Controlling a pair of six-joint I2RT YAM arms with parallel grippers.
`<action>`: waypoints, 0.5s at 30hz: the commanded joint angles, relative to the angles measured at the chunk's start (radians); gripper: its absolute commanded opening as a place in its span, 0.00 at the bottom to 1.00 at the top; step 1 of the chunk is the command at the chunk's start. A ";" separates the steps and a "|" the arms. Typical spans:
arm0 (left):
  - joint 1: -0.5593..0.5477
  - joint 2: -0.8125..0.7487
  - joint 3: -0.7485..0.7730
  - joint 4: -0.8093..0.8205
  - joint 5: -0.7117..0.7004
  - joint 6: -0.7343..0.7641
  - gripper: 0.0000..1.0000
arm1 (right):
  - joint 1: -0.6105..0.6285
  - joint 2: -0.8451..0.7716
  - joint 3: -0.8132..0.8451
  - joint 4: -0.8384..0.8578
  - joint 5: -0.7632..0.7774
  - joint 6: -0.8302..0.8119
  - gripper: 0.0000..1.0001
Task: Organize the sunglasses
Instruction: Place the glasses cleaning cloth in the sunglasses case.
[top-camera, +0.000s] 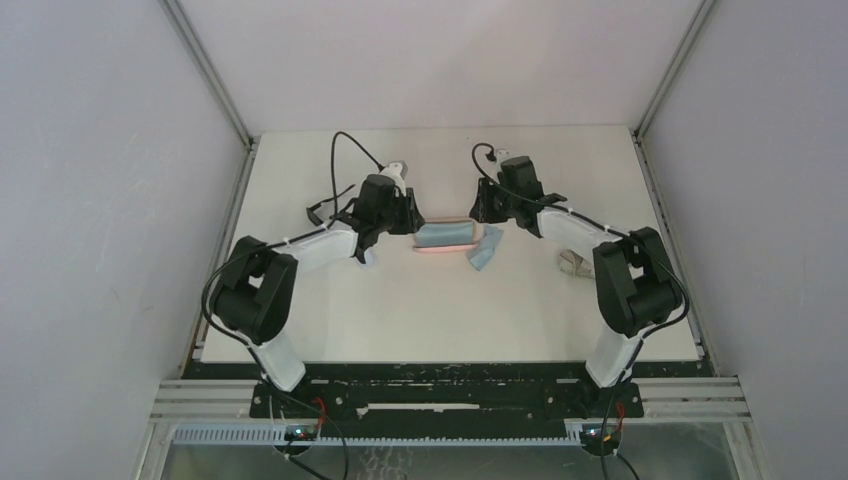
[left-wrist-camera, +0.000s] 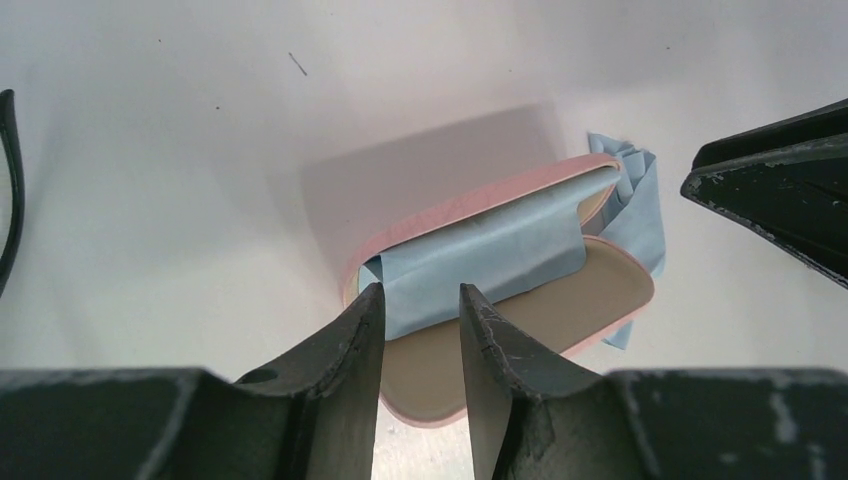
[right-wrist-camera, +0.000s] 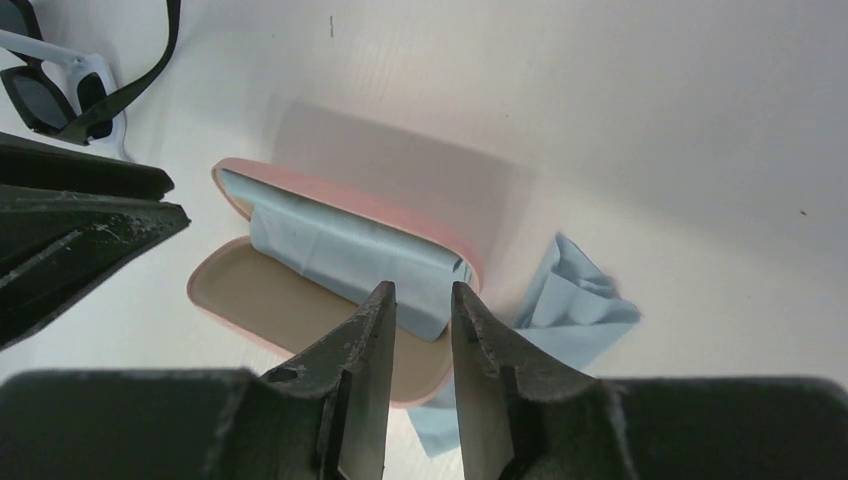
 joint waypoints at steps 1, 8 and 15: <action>0.006 -0.114 -0.040 0.024 0.004 -0.001 0.38 | -0.010 -0.110 -0.039 0.010 0.029 -0.018 0.27; 0.006 -0.282 -0.126 -0.011 -0.045 -0.005 0.39 | -0.007 -0.282 -0.171 0.049 0.053 0.005 0.29; 0.000 -0.517 -0.258 -0.103 -0.182 -0.026 0.41 | 0.042 -0.450 -0.325 0.053 0.089 0.015 0.34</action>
